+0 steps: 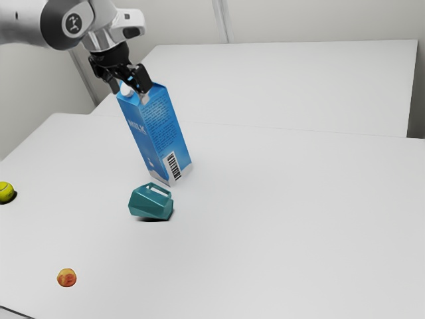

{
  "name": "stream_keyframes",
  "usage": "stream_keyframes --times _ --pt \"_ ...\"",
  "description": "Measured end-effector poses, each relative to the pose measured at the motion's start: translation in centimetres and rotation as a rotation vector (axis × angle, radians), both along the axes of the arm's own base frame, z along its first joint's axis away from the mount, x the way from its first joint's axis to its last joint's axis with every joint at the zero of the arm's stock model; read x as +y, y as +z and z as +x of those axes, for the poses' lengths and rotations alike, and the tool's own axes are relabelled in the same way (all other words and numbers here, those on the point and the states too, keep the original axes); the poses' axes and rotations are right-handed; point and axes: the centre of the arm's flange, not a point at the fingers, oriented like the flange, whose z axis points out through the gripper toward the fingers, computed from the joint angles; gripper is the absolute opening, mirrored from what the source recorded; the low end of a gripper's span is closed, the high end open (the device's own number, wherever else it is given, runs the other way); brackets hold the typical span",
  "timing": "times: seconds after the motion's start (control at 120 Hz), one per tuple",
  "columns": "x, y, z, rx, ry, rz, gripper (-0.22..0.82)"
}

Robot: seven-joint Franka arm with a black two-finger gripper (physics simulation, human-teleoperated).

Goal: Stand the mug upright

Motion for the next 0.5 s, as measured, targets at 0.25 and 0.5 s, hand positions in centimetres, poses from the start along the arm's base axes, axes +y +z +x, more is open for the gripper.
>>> stream_keyframes --times 0.25,0.5 --pt "2.7 -3.0 -0.8 0.036 0.047 0.000 0.60" --pt "11.2 -8.3 -1.4 0.122 0.243 -0.140 0.60"
